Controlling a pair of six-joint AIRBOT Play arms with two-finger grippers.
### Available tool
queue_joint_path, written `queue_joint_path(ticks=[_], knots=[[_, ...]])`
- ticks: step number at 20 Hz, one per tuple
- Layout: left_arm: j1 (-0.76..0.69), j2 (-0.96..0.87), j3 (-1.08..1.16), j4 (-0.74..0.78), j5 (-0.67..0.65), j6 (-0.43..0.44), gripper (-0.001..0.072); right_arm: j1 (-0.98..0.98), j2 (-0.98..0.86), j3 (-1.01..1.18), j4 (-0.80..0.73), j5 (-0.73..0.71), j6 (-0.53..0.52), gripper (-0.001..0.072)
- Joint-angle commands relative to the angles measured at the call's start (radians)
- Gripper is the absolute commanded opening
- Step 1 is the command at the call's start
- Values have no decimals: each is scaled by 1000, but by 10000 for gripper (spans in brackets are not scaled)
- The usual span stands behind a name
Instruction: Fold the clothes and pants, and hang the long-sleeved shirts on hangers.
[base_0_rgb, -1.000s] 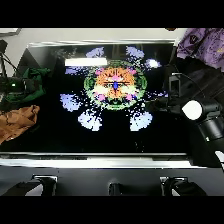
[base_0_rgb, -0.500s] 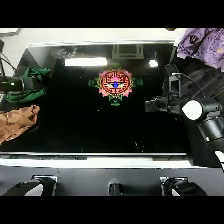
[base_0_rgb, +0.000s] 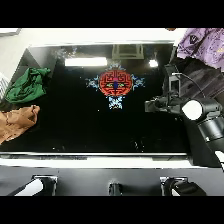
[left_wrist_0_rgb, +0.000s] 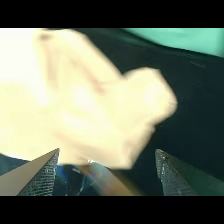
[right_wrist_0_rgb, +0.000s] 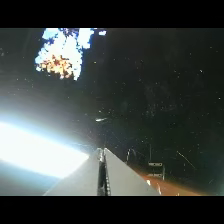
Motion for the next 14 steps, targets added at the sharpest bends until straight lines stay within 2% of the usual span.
queue_joint_path(ticks=[1,5,8,9,10,11,14], knots=[[109,-84,-111,-17,163,-13,720,1,0,1,-1,0,0,30],[112,-248,-131,-36,273,-13,720,1,0,1,0,0,8,30],[112,-315,-130,-77,293,-16,720,1,0,1,0,10,8,30],[112,-318,-130,-121,293,-16,535,1,0,1,-1,15,8,30],[111,-314,-127,-168,270,-13,68,1,0,1,-1,18,8,30],[107,-308,-123,-230,243,8,19,1,0,1,-1,21,8,30],[47,-274,-124,-408,134,93,17,1,0,1,-1,56,8,30]])
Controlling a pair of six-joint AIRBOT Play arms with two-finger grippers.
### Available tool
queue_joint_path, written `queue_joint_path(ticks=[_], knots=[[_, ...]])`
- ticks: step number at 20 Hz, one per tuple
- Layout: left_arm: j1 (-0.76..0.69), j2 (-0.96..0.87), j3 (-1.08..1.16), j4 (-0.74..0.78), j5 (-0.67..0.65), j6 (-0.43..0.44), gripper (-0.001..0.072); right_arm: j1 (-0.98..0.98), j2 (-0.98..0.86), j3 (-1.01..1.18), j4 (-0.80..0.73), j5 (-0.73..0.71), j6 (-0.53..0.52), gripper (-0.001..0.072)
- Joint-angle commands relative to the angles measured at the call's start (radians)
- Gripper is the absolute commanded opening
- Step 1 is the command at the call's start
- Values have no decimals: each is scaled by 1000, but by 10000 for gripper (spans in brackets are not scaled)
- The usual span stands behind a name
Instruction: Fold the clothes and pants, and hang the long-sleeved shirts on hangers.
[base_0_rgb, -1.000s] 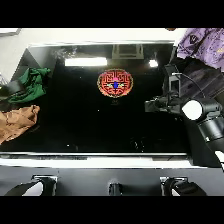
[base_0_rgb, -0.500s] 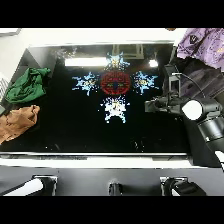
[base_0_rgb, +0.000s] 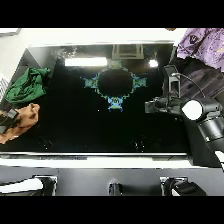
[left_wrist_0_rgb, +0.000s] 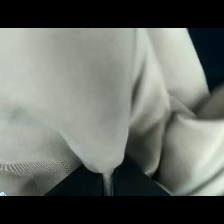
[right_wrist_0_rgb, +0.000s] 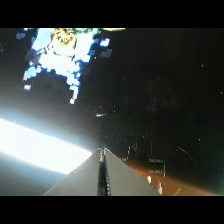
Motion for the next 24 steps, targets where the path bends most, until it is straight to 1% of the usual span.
queue_joint_path(ticks=[1,3,5,7,9,10,13,14,15,16,17,18,19,20,21,22,23,24], knots=[[-87,32,0,-199,-135,74,16,1,0,1,0,48,2,30],[-227,91,0,-206,-203,73,16,1,0,1,0,87,2,30],[-415,160,0,-221,-238,67,17,1,0,1,0,134,2,30],[-625,210,0,-261,-239,23,17,1,0,1,0,183,2,30],[-833,221,0,-293,-209,-87,17,1,0,1,0,226,2,30],[-935,219,0,-313,-172,-145,17,1,0,1,0,244,2,30],[-1189,200,0,-329,-30,-236,18,1,0,1,-4,306,2,34],[-1251,187,0,-329,6,-246,18,1,0,1,-6,324,2,36],[-1302,169,0,-329,27,-246,18,1,0,1,-8,339,2,99],[-1332,152,0,-329,34,-245,21,1,0,1,-11,348,2,220],[-1340,142,0,-330,34,-246,72,1,0,1,-13,357,3,265],[-1331,142,1,-330,34,-246,284,1,0,1,-24,362,19,265],[-1306,150,5,-330,25,-245,569,1,0,1,-55,374,54,265],[-1260,163,21,-326,-16,-238,689,1,0,1,-113,400,74,265],[-1205,179,39,-325,-65,-208,689,1,0,1,-204,433,80,267],[-1139,201,58,-325,-118,-161,689,1,0,1,-289,444,80,322],[-1075,222,71,-325,-166,-132,689,0,0,0,-348,435,81,404],[-1004,243,80,-325,-213,-115,688,-19,0,-6,-338,398,113,405]])
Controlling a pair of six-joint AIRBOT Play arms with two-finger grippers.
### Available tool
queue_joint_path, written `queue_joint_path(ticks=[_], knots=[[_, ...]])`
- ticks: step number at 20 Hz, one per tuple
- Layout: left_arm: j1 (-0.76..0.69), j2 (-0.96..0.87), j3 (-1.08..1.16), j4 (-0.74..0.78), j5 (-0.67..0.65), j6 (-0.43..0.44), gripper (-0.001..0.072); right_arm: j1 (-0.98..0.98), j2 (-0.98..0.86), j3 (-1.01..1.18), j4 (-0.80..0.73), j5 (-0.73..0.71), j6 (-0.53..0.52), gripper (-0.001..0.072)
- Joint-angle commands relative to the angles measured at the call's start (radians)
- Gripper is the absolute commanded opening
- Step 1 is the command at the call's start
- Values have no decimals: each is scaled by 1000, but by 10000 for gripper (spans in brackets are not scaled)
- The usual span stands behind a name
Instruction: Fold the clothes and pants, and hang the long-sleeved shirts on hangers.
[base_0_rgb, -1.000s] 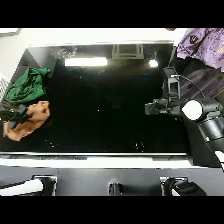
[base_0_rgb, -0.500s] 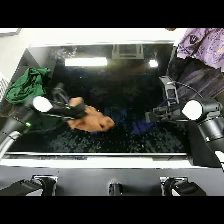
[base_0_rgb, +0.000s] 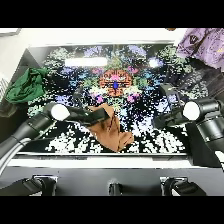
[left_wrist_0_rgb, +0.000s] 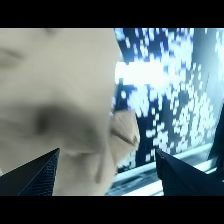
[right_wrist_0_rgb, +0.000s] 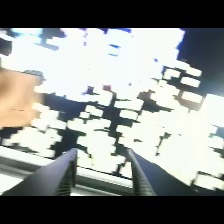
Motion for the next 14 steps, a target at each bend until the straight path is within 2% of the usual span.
queue_joint_path(ticks=[1,3,5,6,8,9,11,14], knots=[[195,61,33,0,-160,72,686,-61,-1,-26,-42,-56,112,406],[310,81,33,0,-234,100,683,-188,-21,-119,286,-173,153,406],[389,81,32,0,-272,143,676,-272,-78,-240,613,-225,31,423],[415,81,32,0,-277,150,676,-281,-116,-294,724,-228,-48,425],[452,81,32,0,-277,150,675,-259,-185,-368,848,-235,-170,449],[462,81,32,0,-276,150,676,-242,-215,-391,895,-246,-205,502],[472,80,32,5,-275,150,676,-193,-272,-421,967,-288,-249,498],[472,79,32,24,-275,150,676,-106,-328,-421,982,-346,-258,475]])
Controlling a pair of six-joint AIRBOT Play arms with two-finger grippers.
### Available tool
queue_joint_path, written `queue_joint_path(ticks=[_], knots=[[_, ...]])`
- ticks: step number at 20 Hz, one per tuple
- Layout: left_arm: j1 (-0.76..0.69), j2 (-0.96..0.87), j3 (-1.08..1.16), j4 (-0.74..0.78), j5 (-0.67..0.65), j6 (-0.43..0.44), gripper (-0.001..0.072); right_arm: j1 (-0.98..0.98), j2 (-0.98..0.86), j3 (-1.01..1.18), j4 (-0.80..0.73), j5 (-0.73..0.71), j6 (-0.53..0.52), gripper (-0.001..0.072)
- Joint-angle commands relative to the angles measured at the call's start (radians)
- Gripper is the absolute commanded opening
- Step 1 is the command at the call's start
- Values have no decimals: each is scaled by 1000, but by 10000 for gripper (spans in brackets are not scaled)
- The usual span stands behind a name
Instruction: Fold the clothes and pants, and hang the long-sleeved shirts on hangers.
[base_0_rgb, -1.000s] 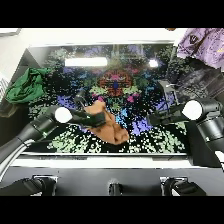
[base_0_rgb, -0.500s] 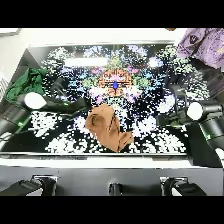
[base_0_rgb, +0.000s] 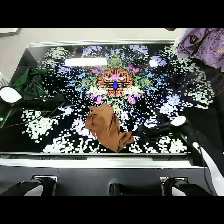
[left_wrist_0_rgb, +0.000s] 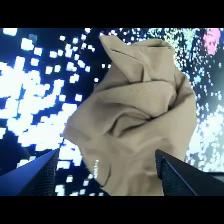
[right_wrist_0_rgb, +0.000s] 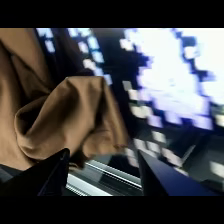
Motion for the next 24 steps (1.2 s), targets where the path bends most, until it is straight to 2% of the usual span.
queue_joint_path(ticks=[1,3,4,5,6,11,17,19,21,22,23,24], knots=[[16,0,1,15,-9,6,675,83,-65,-25,100,-83,-55,468],[16,0,1,15,-10,6,676,110,-69,-25,99,-116,-55,258],[16,0,1,16,-10,6,676,113,-69,-25,100,-124,-55,177],[16,-4,0,16,-9,25,676,113,-69,-25,97,-127,-55,57],[15,-13,-1,16,-10,50,676,111,-69,-25,95,-126,-55,28],[6,-118,-63,-5,15,104,676,111,-27,-24,67,-80,-34,29],[-39,-283,-84,-169,101,262,674,111,85,-24,-56,-63,141,29],[-63,-341,-84,-222,110,305,665,111,99,-24,-69,-61,172,29],[-86,-392,-83,-238,116,312,665,111,103,-24,-71,-44,175,33],[-96,-410,-84,-238,121,312,663,111,105,-24,-86,-34,183,106],[-103,-423,-83,-238,130,312,620,111,108,-24,-111,-25,210,191],[-103,-431,-84,-238,138,312,510,111,114,-24,-144,-17,241,228]])
